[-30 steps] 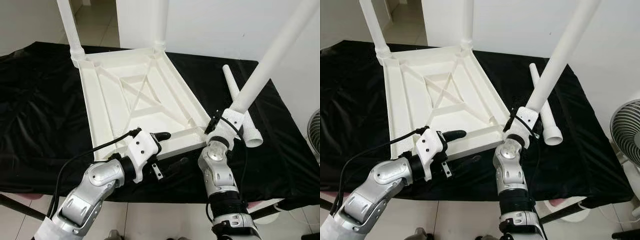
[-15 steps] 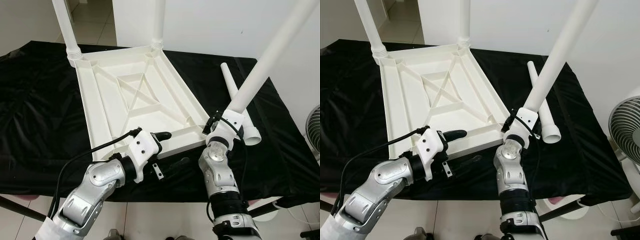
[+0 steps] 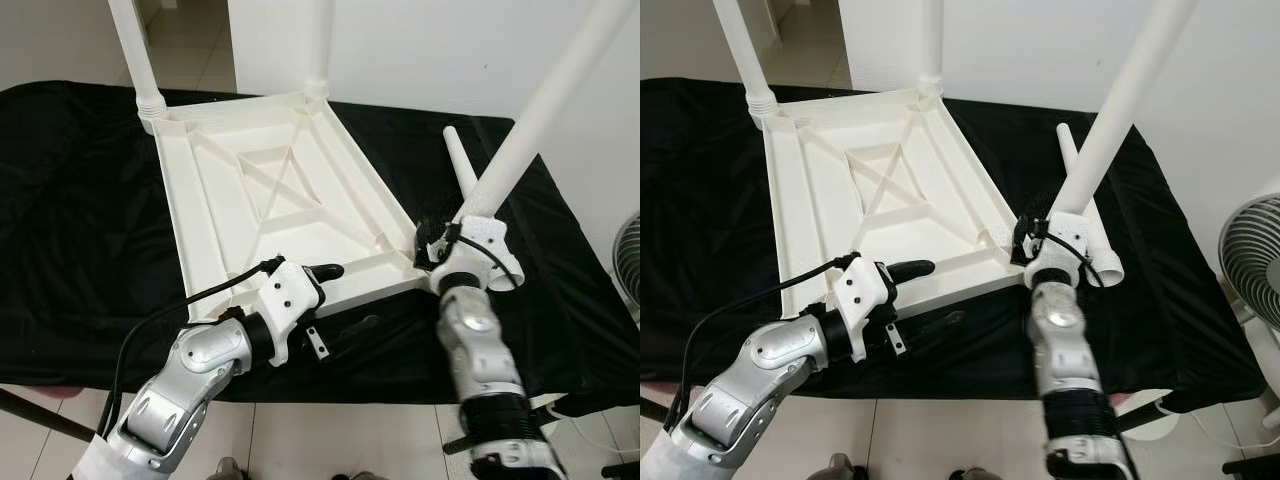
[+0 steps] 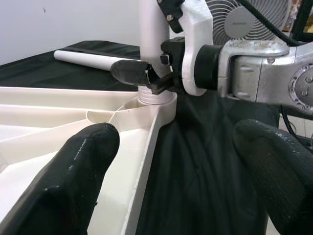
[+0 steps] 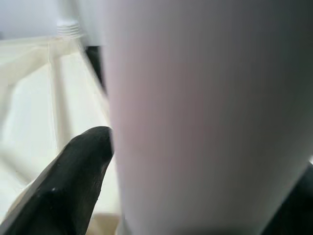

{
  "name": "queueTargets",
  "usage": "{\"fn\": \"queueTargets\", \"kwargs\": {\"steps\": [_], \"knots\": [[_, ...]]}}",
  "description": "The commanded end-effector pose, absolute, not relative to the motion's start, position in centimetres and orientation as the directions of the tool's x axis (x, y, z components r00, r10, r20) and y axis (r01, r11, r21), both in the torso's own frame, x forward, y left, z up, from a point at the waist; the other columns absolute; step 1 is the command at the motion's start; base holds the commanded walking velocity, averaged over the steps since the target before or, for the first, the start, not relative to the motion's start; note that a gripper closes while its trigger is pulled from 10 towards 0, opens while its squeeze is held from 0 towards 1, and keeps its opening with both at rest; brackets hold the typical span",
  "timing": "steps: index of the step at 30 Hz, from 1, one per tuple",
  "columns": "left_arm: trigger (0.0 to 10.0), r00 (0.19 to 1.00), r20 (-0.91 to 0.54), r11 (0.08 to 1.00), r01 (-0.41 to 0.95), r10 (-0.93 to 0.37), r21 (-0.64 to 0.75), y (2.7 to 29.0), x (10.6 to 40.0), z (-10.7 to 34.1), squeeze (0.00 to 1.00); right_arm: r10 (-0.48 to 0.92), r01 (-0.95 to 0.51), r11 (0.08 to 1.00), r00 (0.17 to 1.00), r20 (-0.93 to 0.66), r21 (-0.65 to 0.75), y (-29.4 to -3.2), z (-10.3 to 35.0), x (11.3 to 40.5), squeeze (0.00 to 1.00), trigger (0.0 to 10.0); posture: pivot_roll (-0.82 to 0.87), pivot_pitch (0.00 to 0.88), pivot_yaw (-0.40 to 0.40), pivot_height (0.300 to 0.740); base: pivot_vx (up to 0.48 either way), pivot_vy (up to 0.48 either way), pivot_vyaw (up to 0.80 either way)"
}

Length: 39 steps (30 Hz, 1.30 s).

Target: Building children table

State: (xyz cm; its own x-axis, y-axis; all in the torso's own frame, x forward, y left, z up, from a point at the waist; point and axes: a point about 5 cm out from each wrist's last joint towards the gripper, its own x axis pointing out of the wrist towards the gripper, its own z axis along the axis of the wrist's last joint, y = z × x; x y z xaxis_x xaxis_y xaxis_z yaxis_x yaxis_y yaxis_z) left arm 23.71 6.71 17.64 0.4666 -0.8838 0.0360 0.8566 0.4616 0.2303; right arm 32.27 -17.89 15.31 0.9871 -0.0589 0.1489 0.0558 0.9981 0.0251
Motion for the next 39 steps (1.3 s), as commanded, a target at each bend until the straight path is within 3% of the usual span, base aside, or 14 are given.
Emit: {"fn": "queueTargets", "kwargs": {"steps": [1, 8, 10, 24, 25, 26, 27, 28, 29, 30, 39], "knots": [[10.0, 0.463, 0.010, 0.453, 0.863, -0.886, 0.225, 6.7, 23.6, 17.1, 0.00, -0.015, 0.012, 1.000, 0.989, 0.149, 0.019, -18.1, 15.1, 32.0, 0.00, 10.0, 0.11, 0.086, -0.054, 0.740, 0.000, 0.000, 0.00], [10.0, 0.470, -0.002, 0.459, 0.862, -0.883, 0.218, 6.6, 23.6, 16.8, 0.00, 0.133, -0.127, 0.991, 0.980, 0.145, -0.050, -20.0, 15.2, 31.5, 0.00, 10.0, 0.11, 0.084, -0.053, 0.740, 0.000, 0.000, 0.00], [10.0, 0.473, -0.004, 0.461, 0.860, -0.881, 0.219, 6.6, 23.6, 16.8, 0.00, 0.233, -0.226, 0.972, 0.964, 0.127, -0.070, -20.4, 15.2, 31.3, 0.00, 10.0, 0.11, 0.082, -0.050, 0.740, 0.000, 0.000, 0.00], [10.0, 0.469, -0.007, 0.455, 0.860, -0.883, 0.230, 6.6, 23.9, 17.0, 0.00, 0.451, -0.435, 0.889, 0.886, 0.107, -0.140, -21.1, 16.3, 32.0, 0.00, 10.0, 0.10, 0.079, -0.038, 0.740, 0.000, 0.000, 0.00], [10.0, 0.468, -0.007, 0.454, 0.861, -0.884, 0.230, 6.6, 23.9, 17.0, 0.00, 0.449, -0.433, 0.890, 0.888, 0.102, -0.142, -21.3, 16.3, 32.2, 0.00, 9.3, 0.10, 0.079, -0.036, 0.740, 0.000, 0.000, 0.00], [10.0, 0.468, -0.007, 0.454, 0.861, -0.884, 0.230, 6.6, 23.9, 17.0, 0.00, 0.449, -0.433, 0.890, 0.888, 0.102, -0.142, -21.3, 16.3, 32.2, 0.00, 9.3, 0.10, 0.079, -0.036, 0.740, 0.000, 0.000, 0.00], [10.0, 0.467, -0.007, 0.453, 0.861, -0.884, 0.231, 6.6, 23.8, 17.0, 0.00, 0.455, -0.439, 0.887, 0.885, 0.098, -0.146, -21.4, 16.3, 32.3, 0.00, 6.4, 0.10, 0.079, -0.037, 0.740, 0.000, 0.000, 0.00], [10.0, 0.467, -0.008, 0.453, 0.861, -0.884, 0.231, 6.6, 23.8, 17.0, 0.00, 0.457, -0.442, 0.885, 0.885, 0.093, -0.148, -21.5, 16.2, 32.4, 0.00, 4.5, 0.10, 0.079, -0.036, 0.740, 0.000, 0.000, 0.00], [10.0, 0.467, -0.008, 0.453, 0.861, -0.884, 0.231, 6.6, 23.8, 17.0, 0.00, 0.457, -0.442, 0.885, 0.885, 0.093, -0.148, -21.5, 16.2, 32.4, 0.00, 4.5, 0.10, 0.079, -0.036, 0.740, 0.000, 0.000, 0.00], [10.0, 0.467, -0.008, 0.453, 0.861, -0.884, 0.231, 6.6, 23.8, 17.0, 0.00, 0.461, -0.446, 0.882, 0.883, 0.088, -0.148, -21.7, 16.2, 32.5, 0.00, 0.0, 0.11, 0.080, -0.037, 0.740, 0.000, 0.000, 0.00], [10.0, 0.472, -0.009, 0.457, 0.859, -0.882, 0.230, 6.7, 23.7, 17.1, 0.00, 0.418, -0.410, 0.901, 0.908, 0.030, -0.138, -22.5, 15.3, 33.1, 0.00, 0.0, 0.11, 0.088, -0.040, 0.740, 0.000, 0.000, 0.00]]}}
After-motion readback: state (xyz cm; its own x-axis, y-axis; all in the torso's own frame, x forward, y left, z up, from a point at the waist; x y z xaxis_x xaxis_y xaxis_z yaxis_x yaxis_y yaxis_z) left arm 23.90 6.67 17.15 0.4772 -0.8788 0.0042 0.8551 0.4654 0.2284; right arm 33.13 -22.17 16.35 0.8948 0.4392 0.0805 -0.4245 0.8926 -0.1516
